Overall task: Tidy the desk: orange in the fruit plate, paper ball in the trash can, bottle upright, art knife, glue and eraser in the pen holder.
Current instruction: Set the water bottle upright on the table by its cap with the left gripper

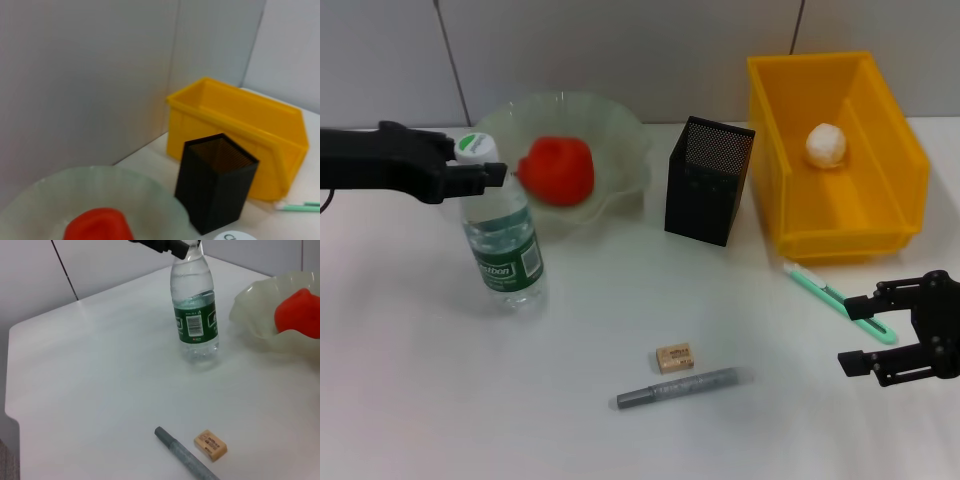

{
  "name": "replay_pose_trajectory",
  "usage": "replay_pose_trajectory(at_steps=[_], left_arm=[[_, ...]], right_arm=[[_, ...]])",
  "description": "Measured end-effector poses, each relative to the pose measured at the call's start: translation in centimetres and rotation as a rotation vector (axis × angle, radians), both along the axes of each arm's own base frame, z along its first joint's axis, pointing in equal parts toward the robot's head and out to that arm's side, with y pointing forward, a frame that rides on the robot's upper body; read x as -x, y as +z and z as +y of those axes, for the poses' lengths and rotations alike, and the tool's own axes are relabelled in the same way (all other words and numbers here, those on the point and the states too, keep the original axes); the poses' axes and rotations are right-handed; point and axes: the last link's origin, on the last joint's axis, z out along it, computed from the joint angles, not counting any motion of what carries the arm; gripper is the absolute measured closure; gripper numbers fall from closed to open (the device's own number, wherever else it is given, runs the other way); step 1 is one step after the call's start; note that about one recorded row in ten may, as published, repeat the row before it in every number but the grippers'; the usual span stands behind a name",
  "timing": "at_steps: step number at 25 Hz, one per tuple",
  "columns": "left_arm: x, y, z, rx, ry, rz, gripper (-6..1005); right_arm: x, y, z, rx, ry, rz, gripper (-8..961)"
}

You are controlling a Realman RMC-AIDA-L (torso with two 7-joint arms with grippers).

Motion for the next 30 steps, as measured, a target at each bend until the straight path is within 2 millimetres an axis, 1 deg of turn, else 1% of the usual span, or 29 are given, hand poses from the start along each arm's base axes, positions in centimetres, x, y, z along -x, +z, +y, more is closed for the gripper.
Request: replay_pose_trajectory(at_steps=[8,21,30], left_arm=[[1.4,-0.5,0.1,-0.045,-0.007,-0.019,555],[1.8,-0.6,0.3,-0.081,-0.03,-0.015,554],[2.0,-0.7,0.2,-0.081,-0.026,-0.015,554]], right_arm=[[0.0,0.0,0.0,0.0,-0.001,0.004,190],[-0.3,0.3,-0.1,-0.031,0.004,0.022,191],[-0.4,-0.9,-0.1,-0.089,0.053,0.083,191]])
